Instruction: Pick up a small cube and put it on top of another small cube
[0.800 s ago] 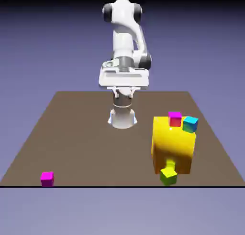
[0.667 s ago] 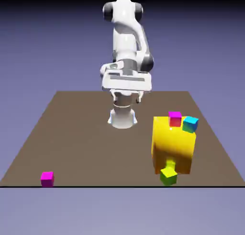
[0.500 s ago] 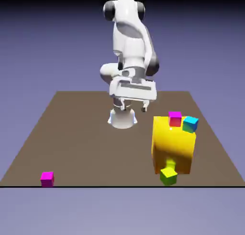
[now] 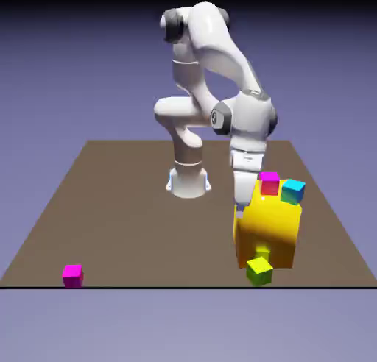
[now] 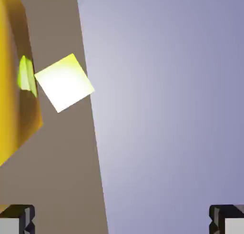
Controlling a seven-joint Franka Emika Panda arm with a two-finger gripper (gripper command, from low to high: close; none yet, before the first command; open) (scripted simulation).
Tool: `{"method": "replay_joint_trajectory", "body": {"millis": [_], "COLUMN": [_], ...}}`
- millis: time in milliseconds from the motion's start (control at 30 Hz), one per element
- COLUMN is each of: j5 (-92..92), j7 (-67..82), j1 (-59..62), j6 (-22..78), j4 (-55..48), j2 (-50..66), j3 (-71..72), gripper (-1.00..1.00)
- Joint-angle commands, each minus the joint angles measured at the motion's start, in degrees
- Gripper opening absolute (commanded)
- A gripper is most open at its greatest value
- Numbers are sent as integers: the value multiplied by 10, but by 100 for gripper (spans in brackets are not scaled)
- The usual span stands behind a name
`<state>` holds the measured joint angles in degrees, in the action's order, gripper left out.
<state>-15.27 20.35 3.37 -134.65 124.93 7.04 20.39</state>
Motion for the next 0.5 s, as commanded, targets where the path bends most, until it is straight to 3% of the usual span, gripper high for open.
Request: {"method": "replay_joint_trajectory", "body": {"millis": [0,467], "j5": [-6,-91], "j7": [25,374], "j1": [2,25], "j6": [16,234], "j4": [-14,-215], "j2": [16,236], "j3": [8,121], "gripper": [0,0]}}
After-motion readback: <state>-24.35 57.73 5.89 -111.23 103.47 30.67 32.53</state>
